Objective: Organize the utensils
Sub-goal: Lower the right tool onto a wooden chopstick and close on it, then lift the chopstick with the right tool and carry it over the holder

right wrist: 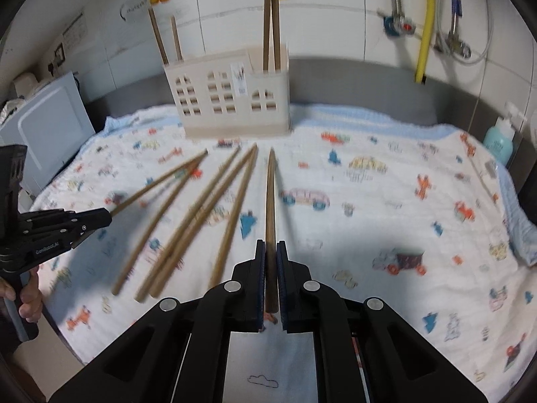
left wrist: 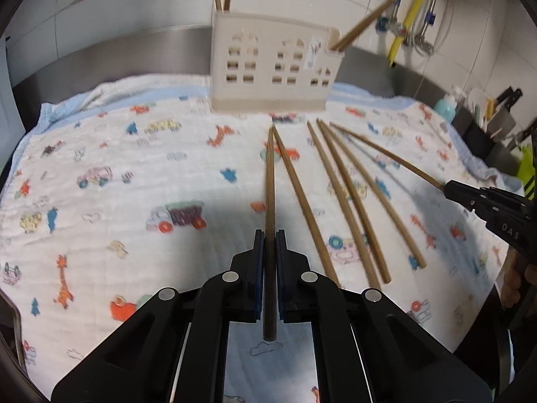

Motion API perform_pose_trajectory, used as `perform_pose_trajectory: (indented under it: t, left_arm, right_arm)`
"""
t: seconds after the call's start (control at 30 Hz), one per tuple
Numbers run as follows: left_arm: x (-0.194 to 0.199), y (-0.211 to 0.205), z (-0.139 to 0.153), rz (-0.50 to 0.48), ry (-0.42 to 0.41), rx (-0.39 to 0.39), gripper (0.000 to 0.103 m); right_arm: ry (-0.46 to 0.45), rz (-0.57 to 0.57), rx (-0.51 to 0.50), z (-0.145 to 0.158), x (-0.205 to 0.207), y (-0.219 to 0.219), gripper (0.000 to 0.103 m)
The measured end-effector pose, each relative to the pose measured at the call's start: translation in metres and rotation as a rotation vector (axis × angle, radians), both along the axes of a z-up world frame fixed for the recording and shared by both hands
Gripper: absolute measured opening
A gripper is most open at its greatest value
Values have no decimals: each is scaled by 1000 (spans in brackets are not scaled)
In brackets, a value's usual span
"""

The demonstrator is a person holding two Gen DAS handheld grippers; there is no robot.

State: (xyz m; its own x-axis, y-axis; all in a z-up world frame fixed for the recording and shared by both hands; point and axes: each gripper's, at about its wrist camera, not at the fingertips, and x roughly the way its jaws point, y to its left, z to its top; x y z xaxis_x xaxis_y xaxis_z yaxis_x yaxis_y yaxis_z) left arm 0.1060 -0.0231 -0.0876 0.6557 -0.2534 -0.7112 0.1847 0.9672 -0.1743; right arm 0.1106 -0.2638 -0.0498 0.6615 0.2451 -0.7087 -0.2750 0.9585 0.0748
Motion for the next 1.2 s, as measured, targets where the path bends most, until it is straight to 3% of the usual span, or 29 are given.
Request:
perform_pose_trajectory:
  t: [0.27,0.8,1.2]
  left_arm:
    - [-4,7,41,-17,-125,-33,5]
    - [24,22,90,-35,-187,-48,5]
    - [53,14,141,-76,-249,8,5]
  right_arm:
    - [-107,16,19,53,-1,5,7]
    - [-210,75,4,142,37,24,7]
    - [-262,135,-3,214,74,36,7]
